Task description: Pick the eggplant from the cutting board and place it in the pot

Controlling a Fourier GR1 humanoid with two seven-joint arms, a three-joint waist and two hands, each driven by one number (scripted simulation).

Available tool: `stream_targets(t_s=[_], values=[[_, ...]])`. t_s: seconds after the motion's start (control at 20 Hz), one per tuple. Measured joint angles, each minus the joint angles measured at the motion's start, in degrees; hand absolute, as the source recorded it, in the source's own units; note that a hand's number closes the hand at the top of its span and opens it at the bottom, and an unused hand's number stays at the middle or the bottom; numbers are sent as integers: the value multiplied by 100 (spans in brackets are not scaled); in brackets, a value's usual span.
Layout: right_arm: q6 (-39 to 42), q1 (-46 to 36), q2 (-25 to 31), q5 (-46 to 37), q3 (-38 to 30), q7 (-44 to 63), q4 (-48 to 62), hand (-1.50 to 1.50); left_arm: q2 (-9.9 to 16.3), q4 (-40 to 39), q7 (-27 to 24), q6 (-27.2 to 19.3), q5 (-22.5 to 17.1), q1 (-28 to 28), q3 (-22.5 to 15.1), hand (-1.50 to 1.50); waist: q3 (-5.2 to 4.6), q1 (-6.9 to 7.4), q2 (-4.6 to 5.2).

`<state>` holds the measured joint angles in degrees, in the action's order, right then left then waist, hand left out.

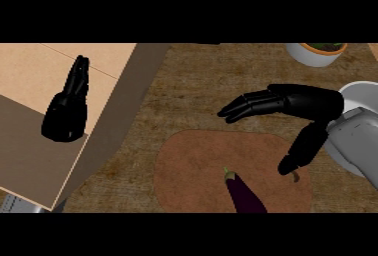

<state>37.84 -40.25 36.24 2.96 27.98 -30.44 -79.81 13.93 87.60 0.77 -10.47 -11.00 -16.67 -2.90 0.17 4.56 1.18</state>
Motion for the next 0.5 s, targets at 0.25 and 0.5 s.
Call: stream_targets(t_s=[0.25, 0.5], values=[[-96, -587, 377, -832, 633, -263, -54, -150, 73, -73, 101, 28, -63, -135, 133, 0, -9, -94, -23], [-351, -891, 344, -1466, 1278, -499, -32, -150, 73, -153, 16, 44, -84, -64, 246, 0, -17, -212, -58]])
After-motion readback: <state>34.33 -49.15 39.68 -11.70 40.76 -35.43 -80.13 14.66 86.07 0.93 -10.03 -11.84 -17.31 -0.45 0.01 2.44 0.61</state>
